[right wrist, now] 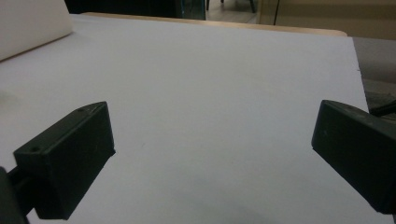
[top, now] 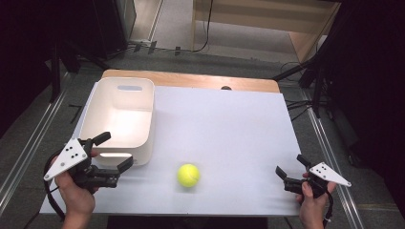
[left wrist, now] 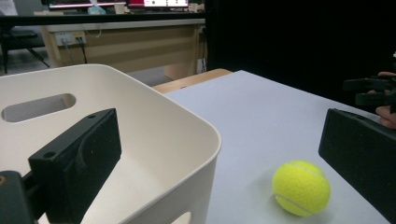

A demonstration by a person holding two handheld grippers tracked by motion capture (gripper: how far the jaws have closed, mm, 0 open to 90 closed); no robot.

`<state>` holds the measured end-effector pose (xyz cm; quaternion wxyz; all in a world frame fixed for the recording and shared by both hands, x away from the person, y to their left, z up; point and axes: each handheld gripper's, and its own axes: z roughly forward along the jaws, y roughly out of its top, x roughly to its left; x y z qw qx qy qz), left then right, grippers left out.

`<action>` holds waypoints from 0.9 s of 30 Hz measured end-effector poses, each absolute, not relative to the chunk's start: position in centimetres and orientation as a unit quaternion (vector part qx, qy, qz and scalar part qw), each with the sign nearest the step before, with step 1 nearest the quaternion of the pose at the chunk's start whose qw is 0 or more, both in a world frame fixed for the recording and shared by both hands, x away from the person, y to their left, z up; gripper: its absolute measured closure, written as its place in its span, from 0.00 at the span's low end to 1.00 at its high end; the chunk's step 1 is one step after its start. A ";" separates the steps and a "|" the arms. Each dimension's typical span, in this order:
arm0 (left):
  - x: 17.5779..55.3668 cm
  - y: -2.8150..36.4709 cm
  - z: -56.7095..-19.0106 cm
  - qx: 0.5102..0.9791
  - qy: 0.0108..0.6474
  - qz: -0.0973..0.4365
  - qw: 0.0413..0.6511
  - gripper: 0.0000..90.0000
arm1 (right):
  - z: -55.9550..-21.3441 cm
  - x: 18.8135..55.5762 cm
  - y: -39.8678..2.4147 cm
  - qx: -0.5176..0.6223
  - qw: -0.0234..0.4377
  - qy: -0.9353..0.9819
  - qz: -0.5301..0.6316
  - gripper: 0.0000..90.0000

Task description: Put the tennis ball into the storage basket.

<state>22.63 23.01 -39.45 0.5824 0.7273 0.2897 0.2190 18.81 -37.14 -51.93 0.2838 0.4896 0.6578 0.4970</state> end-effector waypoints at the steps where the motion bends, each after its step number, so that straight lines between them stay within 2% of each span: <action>1: 22.7 22.8 -39.5 0.728 0.289 0.218 0.583 0.00 | -51.9 18.8 -37.1 0.489 0.284 0.658 0.497 0.00; 27: 23.3 17.8 -40.0 0.752 0.254 0.189 0.579 0.00 | -51.9 18.8 -37.1 0.487 0.282 0.658 0.500 0.00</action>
